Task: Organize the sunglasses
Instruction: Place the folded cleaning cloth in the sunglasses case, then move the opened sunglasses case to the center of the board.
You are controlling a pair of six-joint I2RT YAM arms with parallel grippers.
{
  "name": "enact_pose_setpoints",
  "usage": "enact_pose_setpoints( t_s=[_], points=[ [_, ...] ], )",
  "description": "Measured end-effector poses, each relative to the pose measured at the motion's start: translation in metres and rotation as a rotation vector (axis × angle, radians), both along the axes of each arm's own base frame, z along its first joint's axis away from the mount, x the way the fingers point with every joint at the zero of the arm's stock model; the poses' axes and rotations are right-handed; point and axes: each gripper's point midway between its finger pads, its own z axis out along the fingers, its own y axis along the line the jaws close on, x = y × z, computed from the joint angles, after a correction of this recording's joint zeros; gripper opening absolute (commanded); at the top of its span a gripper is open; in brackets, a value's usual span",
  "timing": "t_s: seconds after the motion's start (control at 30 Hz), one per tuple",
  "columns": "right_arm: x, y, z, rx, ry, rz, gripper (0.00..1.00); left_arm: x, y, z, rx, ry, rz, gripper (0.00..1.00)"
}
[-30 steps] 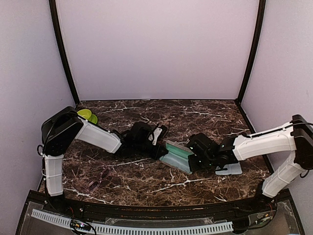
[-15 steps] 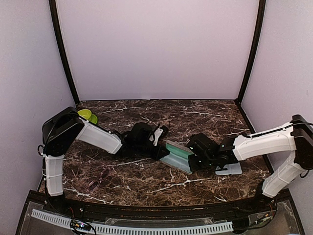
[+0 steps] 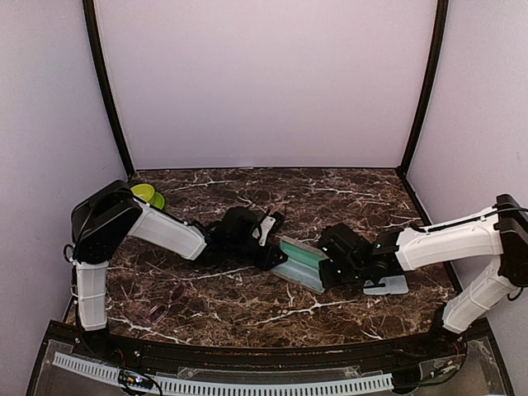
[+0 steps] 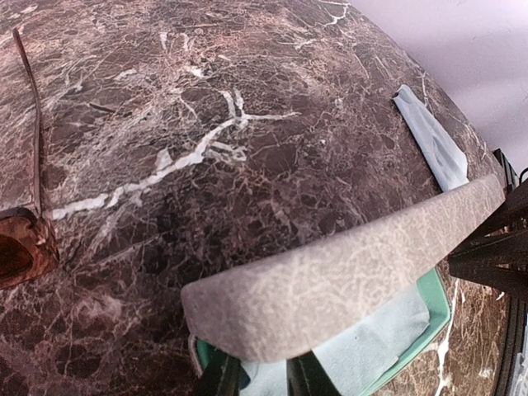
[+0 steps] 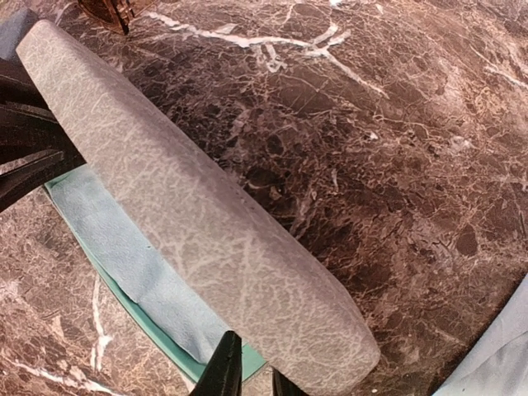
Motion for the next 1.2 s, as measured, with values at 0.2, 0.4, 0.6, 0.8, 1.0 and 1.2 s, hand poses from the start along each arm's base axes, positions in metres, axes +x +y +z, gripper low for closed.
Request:
enact_pose_setpoints(
  t_s=[0.2, 0.4, 0.6, 0.8, 1.0, 1.2],
  points=[
    [-0.001, -0.001, 0.007, 0.016, -0.008, -0.008, 0.16, -0.001, 0.001, 0.001, 0.001, -0.004, 0.003, 0.24],
    [-0.005, 0.000, 0.013, 0.038, -0.013, -0.007, 0.22, -0.004, 0.003, 0.017, -0.019, -0.022, 0.004, 0.26],
    [-0.015, -0.003, 0.026, 0.087, -0.027, -0.007, 0.30, -0.008, 0.009, 0.031, -0.035, -0.040, 0.008, 0.33],
    [-0.021, -0.017, 0.038, 0.141, -0.043, -0.046, 0.39, -0.010, 0.017, 0.036, -0.033, -0.051, 0.023, 0.44],
    [-0.028, -0.027, 0.023, 0.143, -0.012, -0.083, 0.49, -0.014, 0.021, 0.027, -0.014, -0.010, 0.033, 0.54],
    [-0.034, -0.026, 0.008, 0.175, 0.027, -0.104, 0.50, -0.019, 0.020, 0.018, -0.010, 0.044, 0.032, 0.57]
  ],
)
